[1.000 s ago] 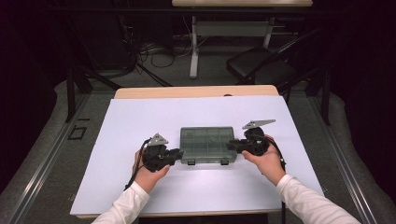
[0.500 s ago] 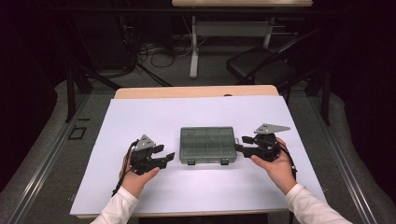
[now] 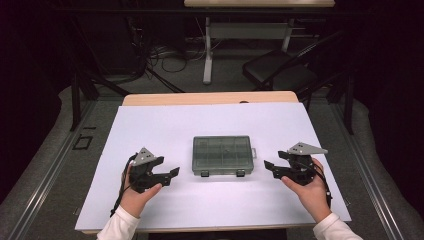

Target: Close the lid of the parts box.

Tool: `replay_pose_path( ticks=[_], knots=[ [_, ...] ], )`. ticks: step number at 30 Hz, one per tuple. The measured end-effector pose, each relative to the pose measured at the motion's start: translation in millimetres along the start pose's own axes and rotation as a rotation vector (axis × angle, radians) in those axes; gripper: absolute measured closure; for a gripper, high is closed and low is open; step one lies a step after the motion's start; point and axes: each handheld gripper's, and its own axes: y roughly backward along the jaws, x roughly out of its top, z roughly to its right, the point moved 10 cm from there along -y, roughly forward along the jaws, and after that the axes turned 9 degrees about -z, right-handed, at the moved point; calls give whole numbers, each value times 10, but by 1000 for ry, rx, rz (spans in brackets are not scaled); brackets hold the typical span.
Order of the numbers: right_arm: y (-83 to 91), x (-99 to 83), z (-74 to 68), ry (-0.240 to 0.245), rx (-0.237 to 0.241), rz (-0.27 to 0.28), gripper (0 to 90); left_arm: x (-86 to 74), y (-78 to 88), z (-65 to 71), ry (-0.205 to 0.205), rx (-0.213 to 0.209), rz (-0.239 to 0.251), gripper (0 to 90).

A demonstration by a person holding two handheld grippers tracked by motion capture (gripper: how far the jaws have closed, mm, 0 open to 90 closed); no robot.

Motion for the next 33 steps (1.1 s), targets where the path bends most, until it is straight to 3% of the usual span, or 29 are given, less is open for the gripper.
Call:
replay_pose_path(
  ticks=[3, 9, 15, 19, 22, 27, 33],
  knots=[
    [14, -70, 30, -15, 6, -14, 331, -19, 27, -20, 12, -6, 9, 253],
    [33, -214, 78, -47, 3, -9, 327, -134, 53, -194, 56, 36, 3, 247],
    [17, -277, 80, -30, -9, 1, 171, -211, 72, -312, 75, 38, 15, 163],
    [-26, -323, 68, -29, -4, 8, 146, -236, 88, -411, 112, 42, 39, 141],
    [-50, -331, 85, -18, -26, 10, 145, -247, 85, -449, 105, 49, 51, 141],
    [-100, -359, 135, -39, -57, 4, 136, -304, 76, -594, 72, 109, 60, 101],
    [-130, -402, 192, -42, -79, -7, 93, -341, 48, -622, 56, 107, 53, 99]
  ],
)
